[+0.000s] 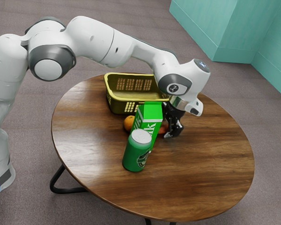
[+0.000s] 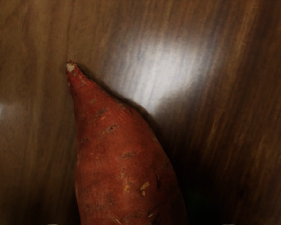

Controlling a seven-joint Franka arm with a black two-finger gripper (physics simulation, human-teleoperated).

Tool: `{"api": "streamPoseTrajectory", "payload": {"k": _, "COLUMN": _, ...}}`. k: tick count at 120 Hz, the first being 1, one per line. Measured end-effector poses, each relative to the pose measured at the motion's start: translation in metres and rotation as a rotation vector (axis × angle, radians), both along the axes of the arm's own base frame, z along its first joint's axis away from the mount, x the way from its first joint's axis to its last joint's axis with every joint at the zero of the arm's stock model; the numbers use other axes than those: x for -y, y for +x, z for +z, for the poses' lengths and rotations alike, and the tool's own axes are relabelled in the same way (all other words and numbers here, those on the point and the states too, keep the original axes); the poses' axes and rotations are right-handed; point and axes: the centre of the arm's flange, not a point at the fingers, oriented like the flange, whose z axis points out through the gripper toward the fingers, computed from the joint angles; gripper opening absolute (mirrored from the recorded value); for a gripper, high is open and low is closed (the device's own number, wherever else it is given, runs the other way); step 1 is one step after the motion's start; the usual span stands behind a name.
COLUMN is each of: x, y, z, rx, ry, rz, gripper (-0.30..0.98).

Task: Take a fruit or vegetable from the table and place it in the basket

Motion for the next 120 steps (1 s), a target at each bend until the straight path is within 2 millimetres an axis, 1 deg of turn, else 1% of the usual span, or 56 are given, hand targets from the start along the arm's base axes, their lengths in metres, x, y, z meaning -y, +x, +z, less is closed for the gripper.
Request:
{"api": "streamPoseTrajectory", "payload": {"k": 32, "x": -0.002, "y": 0.0, "z": -0.001, "rx": -0.002, "ry": 0.001, "rz": -0.002, "gripper": 0.22}}
{"api": "streamPoseTrajectory", "payload": {"k": 49, "x": -0.006, "y": 0.001, "z": -0.001, "rx": -0.003, "ry": 0.004, "rz": -0.002, "gripper": 0.19}}
{"api": "streamPoseTrajectory", "payload": {"k": 58, "x": -0.005, "y": 0.0, "z": 0.003, "rx": 0.002, "ry": 0.002, "rz": -0.006, "gripper": 0.17}}
{"api": "streamPoseTrajectory", "payload": {"k": 66, "x": -0.001, "y": -0.002, "z": 0.019, "rx": 0.025, "ry": -0.004, "rz": -0.015, "gripper": 0.16}}
{"api": "streamPoseTrajectory", "payload": {"k": 84, "x": -0.005, "y": -0.015, "z": 0.084, "rx": 0.116, "ry": -0.032, "rz": -0.023, "gripper": 0.17}}
{"api": "streamPoseTrajectory", "payload": {"k": 88, "x": -0.009, "y": -0.018, "z": 0.094, "rx": 0.127, "ry": -0.035, "rz": -0.019, "gripper": 0.16}}
{"api": "streamPoseTrajectory", "payload": {"k": 93, "x": -0.019, "y": -0.02, "z": 0.1, "rx": 0.132, "ry": -0.035, "rz": -0.005, "gripper": 0.16}}
{"api": "streamPoseTrajectory", "payload": {"k": 110, "x": -0.086, "y": -0.027, "z": 0.111, "rx": 0.129, "ry": -0.015, "rz": 0.099, "gripper": 0.16}}
{"api": "streamPoseTrajectory", "payload": {"k": 120, "x": -0.114, "y": -0.033, "z": 0.116, "rx": 0.123, "ry": -0.009, "rz": 0.142, "gripper": 0.16}}
